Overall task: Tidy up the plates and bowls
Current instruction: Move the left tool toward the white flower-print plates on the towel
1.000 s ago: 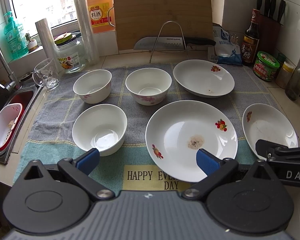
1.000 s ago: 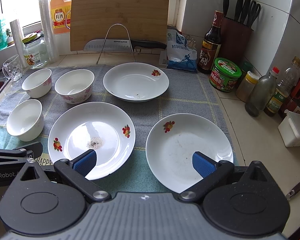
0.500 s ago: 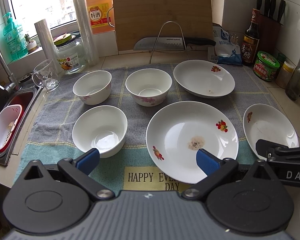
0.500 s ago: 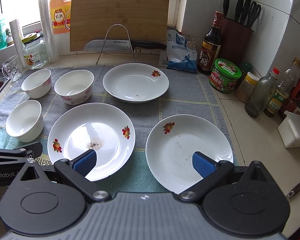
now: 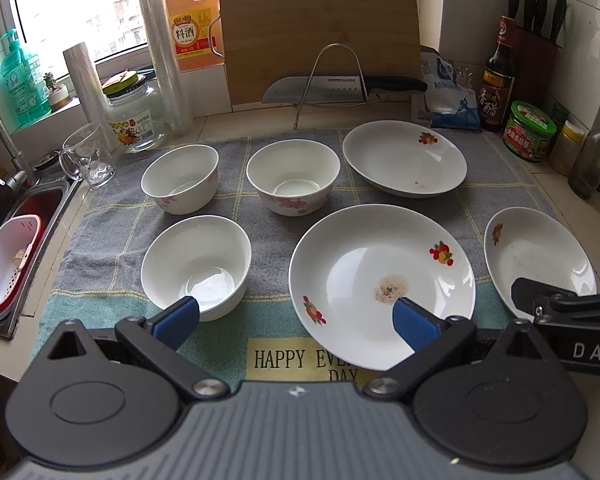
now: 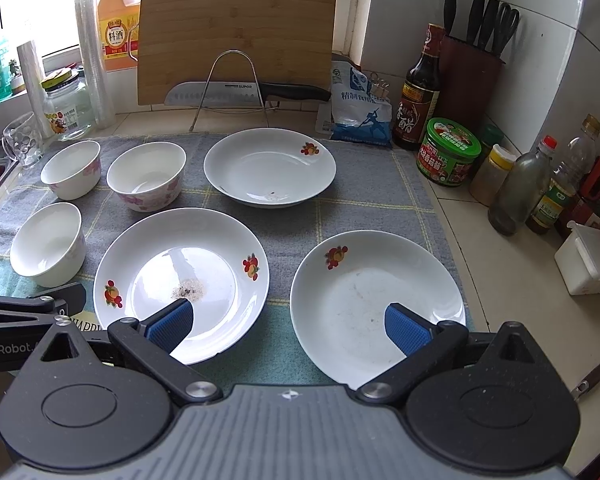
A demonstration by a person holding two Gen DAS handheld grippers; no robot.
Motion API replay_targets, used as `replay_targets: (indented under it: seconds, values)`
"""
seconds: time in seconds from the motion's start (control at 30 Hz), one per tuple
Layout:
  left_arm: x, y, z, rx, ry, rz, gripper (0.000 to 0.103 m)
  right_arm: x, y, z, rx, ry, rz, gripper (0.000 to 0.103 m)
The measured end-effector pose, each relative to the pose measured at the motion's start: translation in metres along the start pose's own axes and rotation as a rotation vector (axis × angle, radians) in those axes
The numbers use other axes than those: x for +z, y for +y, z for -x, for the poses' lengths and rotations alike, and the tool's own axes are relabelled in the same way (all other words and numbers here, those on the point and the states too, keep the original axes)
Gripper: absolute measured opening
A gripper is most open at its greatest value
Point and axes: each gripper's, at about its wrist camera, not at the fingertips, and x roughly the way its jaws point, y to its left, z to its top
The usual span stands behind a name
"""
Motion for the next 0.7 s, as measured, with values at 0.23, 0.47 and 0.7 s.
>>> replay_targets:
  seconds: [0.23, 0.47, 0.7]
  values:
    - [0.002, 0.001, -0.004, -0.022, -0.007, -0.02, 0.102, -0.001, 0.002, 0.001, -0.021, -0.009, -0.008, 0.103]
    - [0.007, 0.009, -0.007, -0.061, -0.047, -0.056, 0.102, -0.002, 0.009, 0.003, -0.06, -0.036, -0.014, 0.103]
    - [0.012, 0.024, -0.015, -0.104, -0.084, -0.095, 0.102, -0.006, 0.007, 0.006, -0.101, -0.081, -0.041, 0.103]
